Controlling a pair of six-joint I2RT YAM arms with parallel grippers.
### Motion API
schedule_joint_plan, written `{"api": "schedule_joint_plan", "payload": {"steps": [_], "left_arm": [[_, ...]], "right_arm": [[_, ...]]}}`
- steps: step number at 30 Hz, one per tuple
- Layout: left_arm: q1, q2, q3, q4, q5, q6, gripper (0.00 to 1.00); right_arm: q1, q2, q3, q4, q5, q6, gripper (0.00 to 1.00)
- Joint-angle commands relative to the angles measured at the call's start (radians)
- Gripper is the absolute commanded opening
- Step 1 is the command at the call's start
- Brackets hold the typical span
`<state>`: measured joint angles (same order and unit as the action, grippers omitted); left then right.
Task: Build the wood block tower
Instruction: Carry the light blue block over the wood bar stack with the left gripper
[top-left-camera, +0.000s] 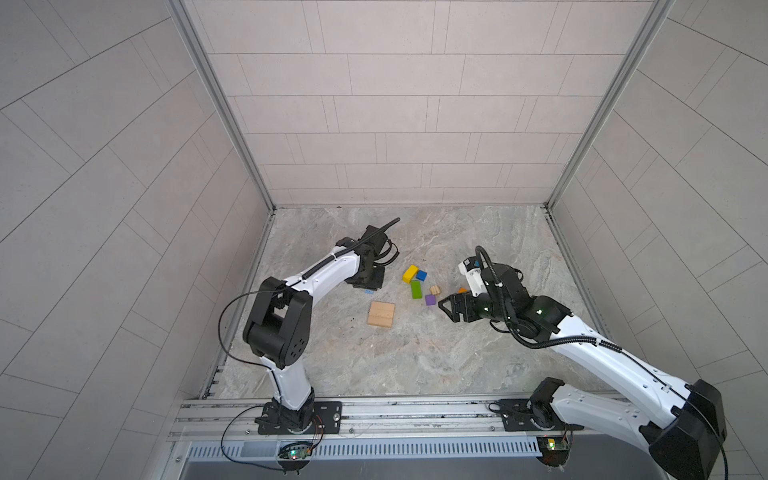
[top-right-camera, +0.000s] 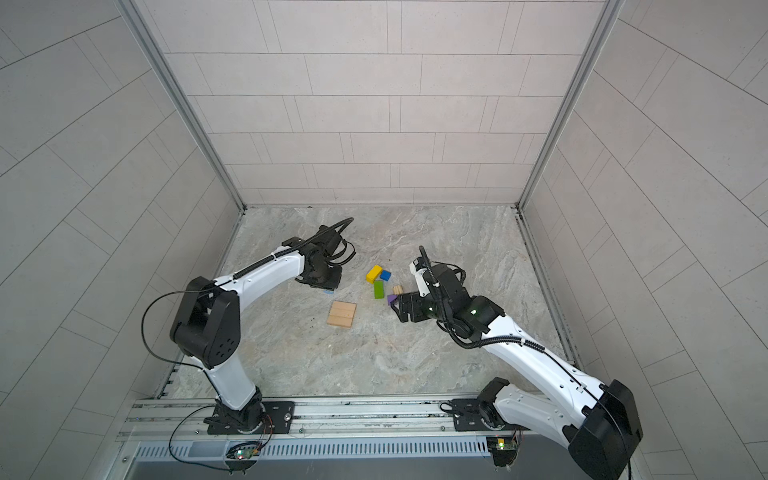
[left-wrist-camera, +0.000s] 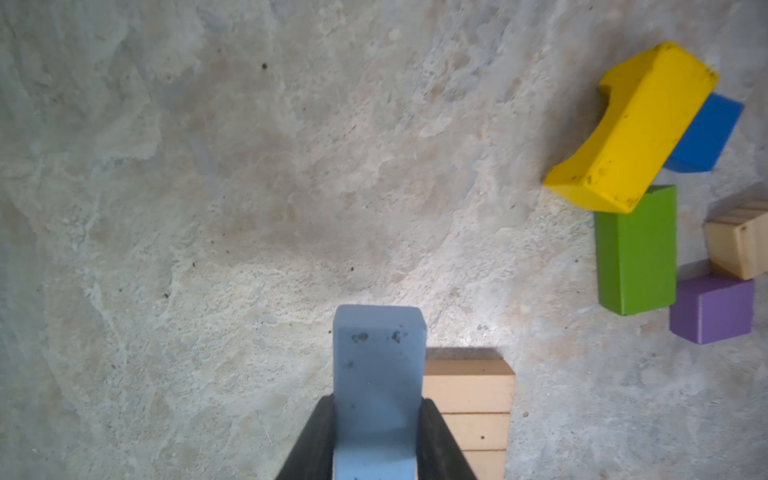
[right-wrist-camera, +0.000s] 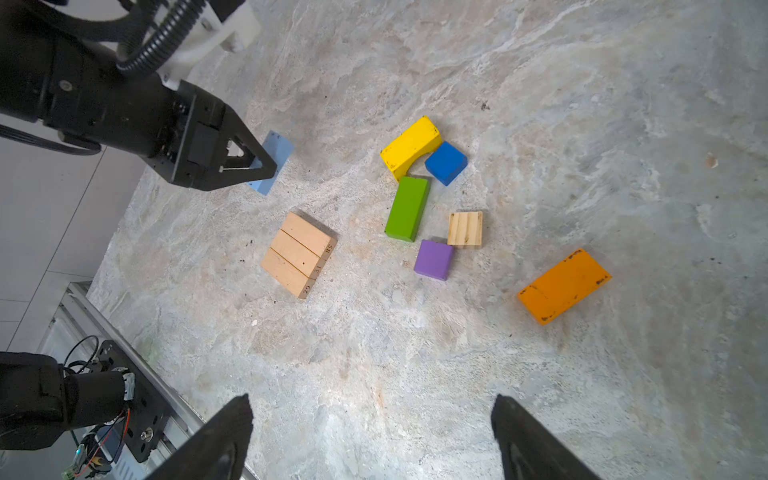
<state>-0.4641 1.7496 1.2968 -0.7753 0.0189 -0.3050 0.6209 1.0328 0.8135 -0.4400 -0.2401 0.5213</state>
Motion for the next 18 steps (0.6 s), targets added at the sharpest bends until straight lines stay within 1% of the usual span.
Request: {"api": "schedule_joint_plan", "payload": {"steps": [1,6,9,18], "left_arm": [[-0.022,-0.071,-0.047,-0.002,-0.024,-0.04,0.25],[-0.043,-0.136,-0.124,0.022,-0.017,-0.071,0.25],[-0.059,-0.166,-0.163,0.042,-0.007,-0.09,0.26],[-0.102,-0.189,-0.223,0.081,0.004,-0.116,0.25]], "right_arm": [[-0.002,0.001,-0.005,-0.03,0.007,0.0,0.91],[-0.003,0.006,0.009,-0.048,0.01,-0.007,0.91],[-0.003,0.004,-0.001,-0.023,-0.02,0.002,0.91],[-0.002,-0.022,-0.046,0.068,-0.072,0.037,0.91]]}}
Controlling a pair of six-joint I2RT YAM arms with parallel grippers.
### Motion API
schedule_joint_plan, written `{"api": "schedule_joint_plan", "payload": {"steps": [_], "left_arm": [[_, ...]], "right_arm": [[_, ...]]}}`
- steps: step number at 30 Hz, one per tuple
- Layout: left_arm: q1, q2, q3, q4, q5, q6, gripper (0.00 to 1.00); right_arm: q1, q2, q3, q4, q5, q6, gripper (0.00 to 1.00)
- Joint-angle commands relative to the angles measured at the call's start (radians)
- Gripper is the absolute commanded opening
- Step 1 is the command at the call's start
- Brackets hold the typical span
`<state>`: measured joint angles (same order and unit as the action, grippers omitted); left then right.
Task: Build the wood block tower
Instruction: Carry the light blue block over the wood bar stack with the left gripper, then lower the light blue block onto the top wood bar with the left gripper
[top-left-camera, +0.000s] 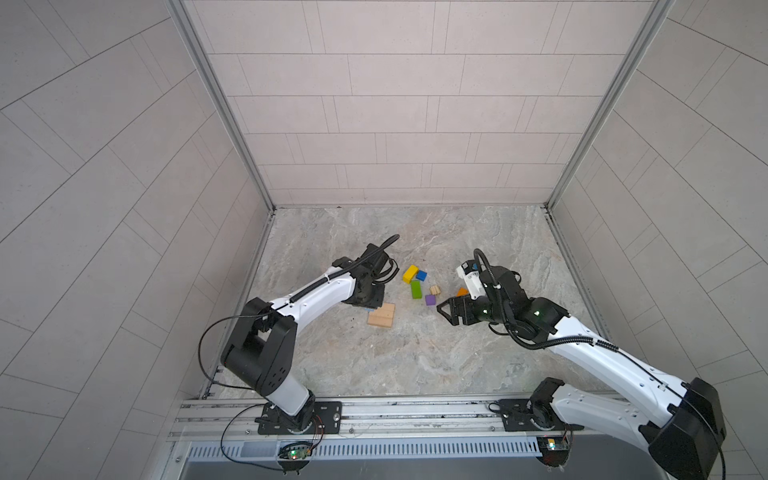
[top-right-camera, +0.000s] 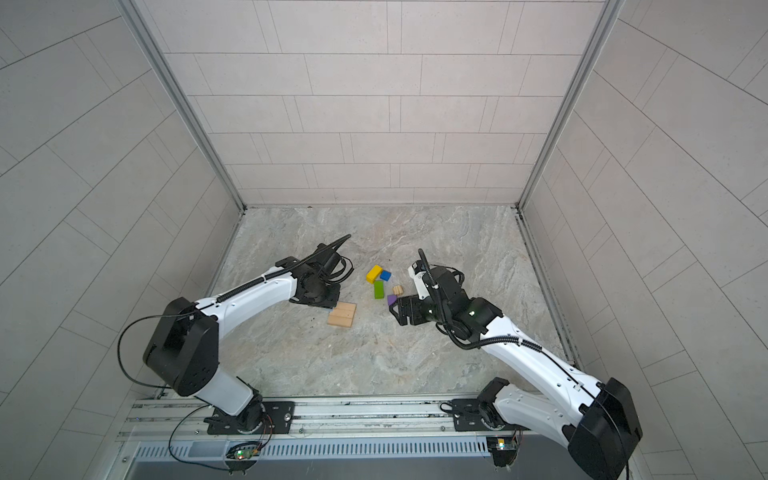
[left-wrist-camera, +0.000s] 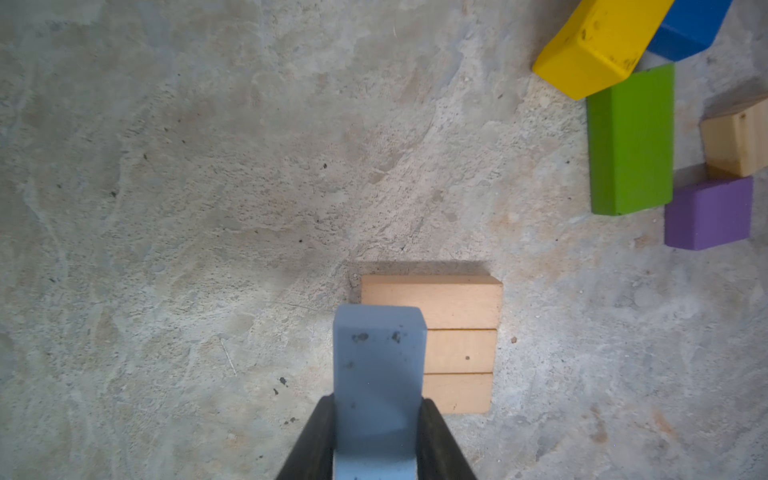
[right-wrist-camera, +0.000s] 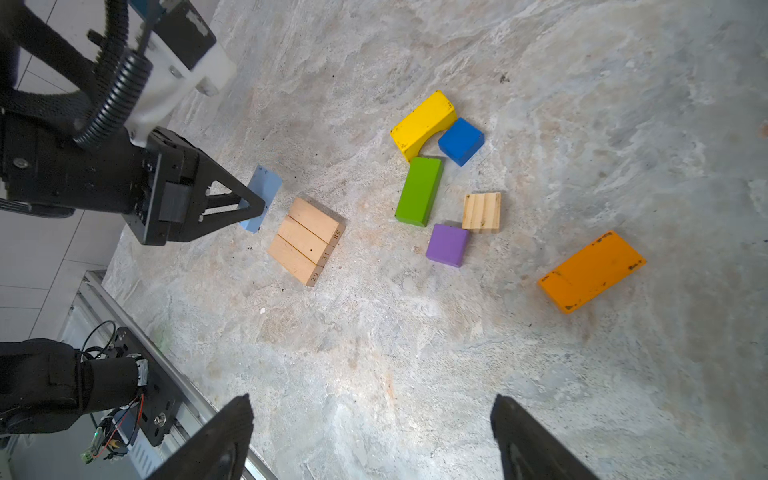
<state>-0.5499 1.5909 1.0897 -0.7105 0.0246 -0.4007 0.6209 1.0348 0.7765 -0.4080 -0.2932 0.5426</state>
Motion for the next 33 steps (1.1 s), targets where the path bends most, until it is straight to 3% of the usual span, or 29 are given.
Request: {"api": "schedule_joint_plan", "payload": {"steps": [1,33], "left_arm": [[-0.024,-0.035,-0.023,0.023,-0.002,-0.026,0.25],[-0.07,-0.008,-0.104,0.106,-0.017,-0.073,0.26]], "right_arm": [[-0.002,-0.025,-0.011,0.04,-0.023,0.016,0.91],[-0.002,-0.034,-0.029,0.025,-0.014,0.025,0.91]]}}
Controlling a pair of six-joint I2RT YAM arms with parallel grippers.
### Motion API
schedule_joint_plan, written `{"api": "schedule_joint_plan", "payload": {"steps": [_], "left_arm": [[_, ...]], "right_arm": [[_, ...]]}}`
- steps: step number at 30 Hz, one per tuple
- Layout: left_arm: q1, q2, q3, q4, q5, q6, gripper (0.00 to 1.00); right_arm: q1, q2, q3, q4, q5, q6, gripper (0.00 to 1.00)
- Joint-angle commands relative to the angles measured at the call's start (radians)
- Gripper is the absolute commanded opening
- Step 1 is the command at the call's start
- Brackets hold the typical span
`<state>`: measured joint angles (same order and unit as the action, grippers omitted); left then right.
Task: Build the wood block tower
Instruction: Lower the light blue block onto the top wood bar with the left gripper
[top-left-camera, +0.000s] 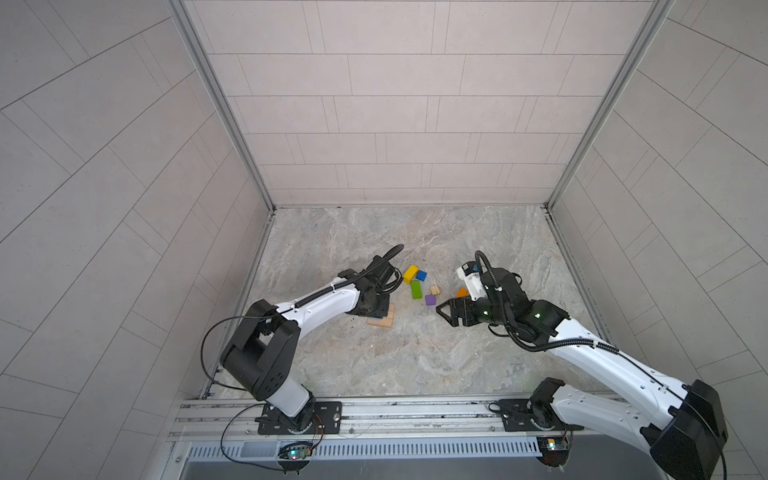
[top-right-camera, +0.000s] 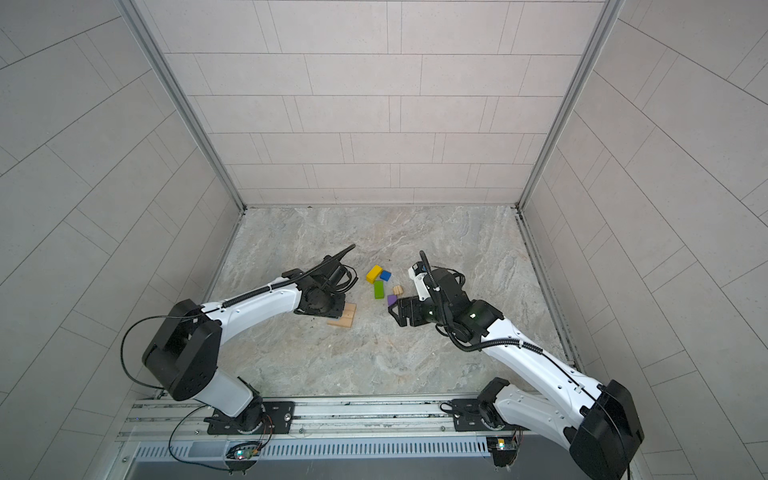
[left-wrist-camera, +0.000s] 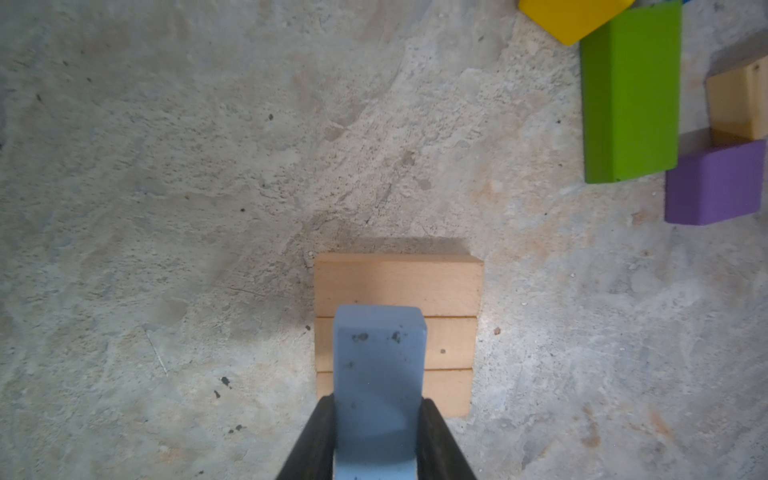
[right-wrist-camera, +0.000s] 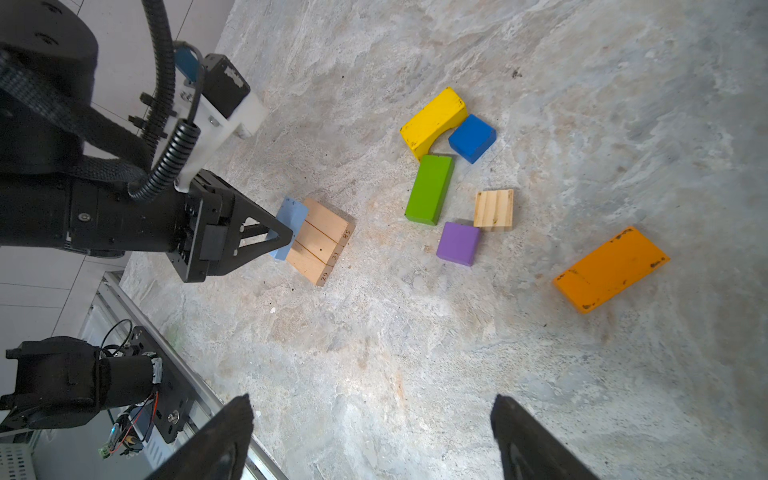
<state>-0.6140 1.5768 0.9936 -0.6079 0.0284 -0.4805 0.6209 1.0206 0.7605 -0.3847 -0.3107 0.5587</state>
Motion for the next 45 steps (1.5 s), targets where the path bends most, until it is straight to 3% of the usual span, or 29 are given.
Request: {"api": "schedule_joint_plan", "payload": {"steps": [1,45], "left_arm": [[-0.006,0.008,-0.008,0.003,-0.024,0.008,0.26],[-0.007,0.058,-0.021,0.036,-0.036,0.019,0.26]], "right_arm": [[-0.003,-0.02,-0.014,0.001,0.004,0.008,0.91],[-0.003,0.002,-0.005,0.0,0.004,0.0,0.91]]}}
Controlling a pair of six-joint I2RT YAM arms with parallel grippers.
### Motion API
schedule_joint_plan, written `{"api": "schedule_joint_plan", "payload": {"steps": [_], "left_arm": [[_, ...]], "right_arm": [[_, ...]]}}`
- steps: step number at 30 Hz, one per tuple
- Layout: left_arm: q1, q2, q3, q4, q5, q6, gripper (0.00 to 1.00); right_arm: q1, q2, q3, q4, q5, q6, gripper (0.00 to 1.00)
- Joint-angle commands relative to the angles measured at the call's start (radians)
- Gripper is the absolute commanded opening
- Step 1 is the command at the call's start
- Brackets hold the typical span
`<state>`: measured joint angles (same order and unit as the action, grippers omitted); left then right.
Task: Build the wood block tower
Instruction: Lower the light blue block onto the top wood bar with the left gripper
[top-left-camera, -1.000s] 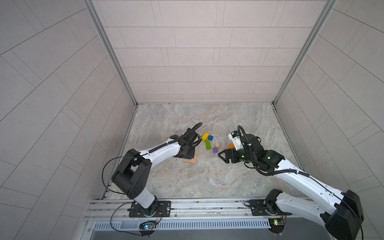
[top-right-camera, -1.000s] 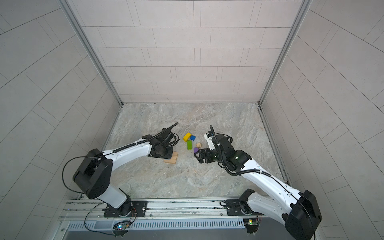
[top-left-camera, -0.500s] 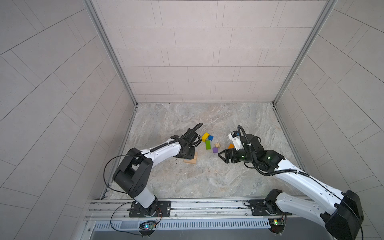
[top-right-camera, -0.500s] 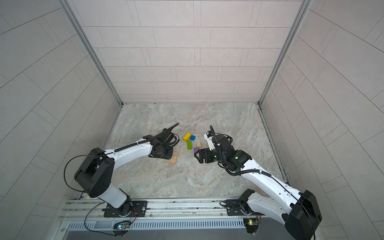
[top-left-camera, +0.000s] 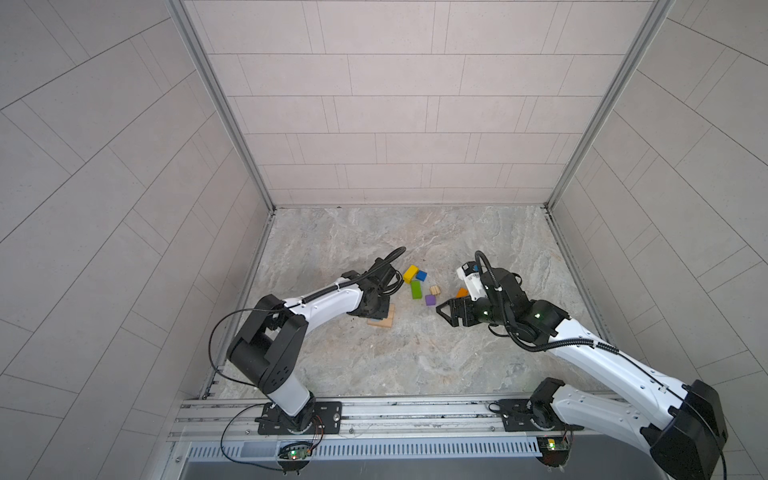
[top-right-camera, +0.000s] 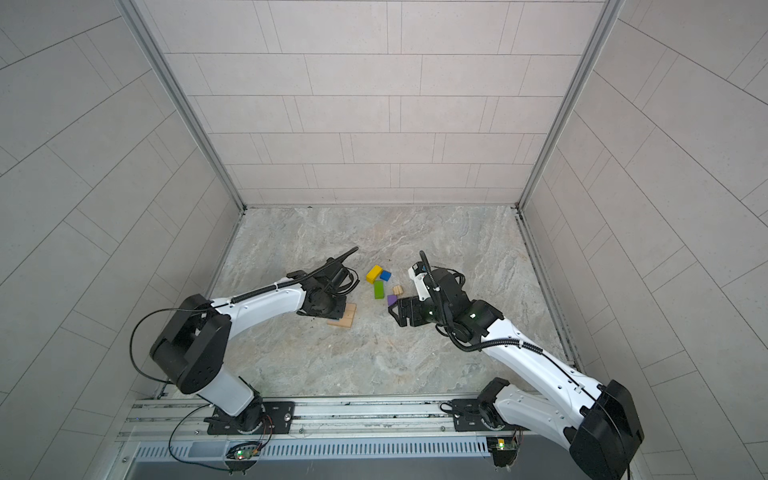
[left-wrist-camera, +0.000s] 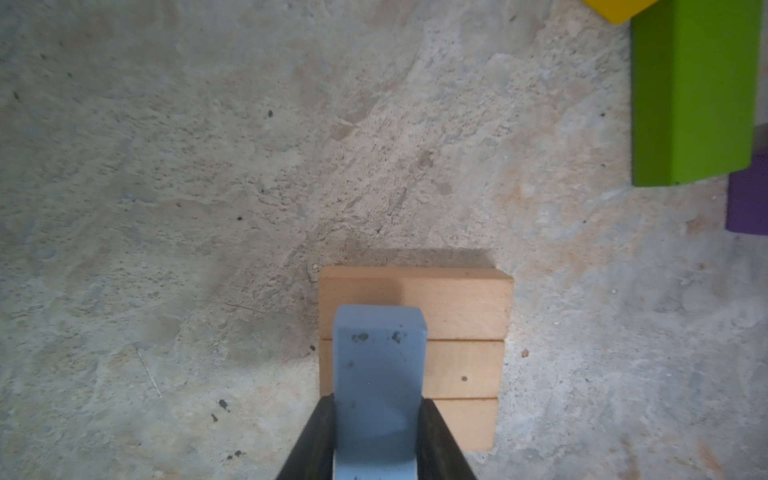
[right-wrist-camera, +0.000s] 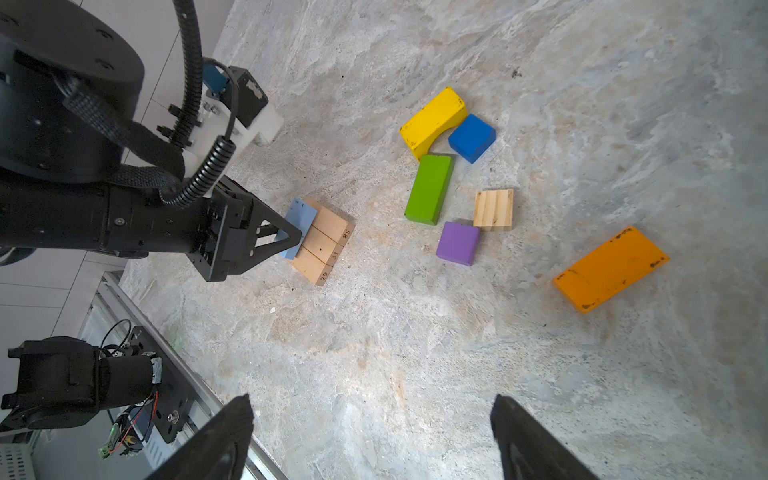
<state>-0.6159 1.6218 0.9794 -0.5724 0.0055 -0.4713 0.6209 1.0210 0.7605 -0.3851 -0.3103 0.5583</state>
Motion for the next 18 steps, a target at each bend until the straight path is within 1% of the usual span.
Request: {"api": "schedule_joint_plan", "payload": {"steps": [1,12,16,18], "left_arm": [[-0.005,0.015,-0.007,0.001,-0.012,0.01,0.26],[-0.005,0.023,-0.005,0.004,-0.014,0.006,0.27],[-0.005,0.019,-0.008,0.005,-0.018,0.006,0.31],[-0.005,0.018,-0.008,0.005,-0.018,0.005,0.32]], "right_arm": [[-0.002,0.002,-0.004,0.0,0.004,0.001,0.91],[-0.001,0.002,-0.007,-0.001,0.005,-0.003,0.91],[-0.002,0.003,-0.007,-0.001,0.005,-0.003,0.91],[-0.002,0.004,-0.007,-0.001,0.005,-0.001,0.91]]}}
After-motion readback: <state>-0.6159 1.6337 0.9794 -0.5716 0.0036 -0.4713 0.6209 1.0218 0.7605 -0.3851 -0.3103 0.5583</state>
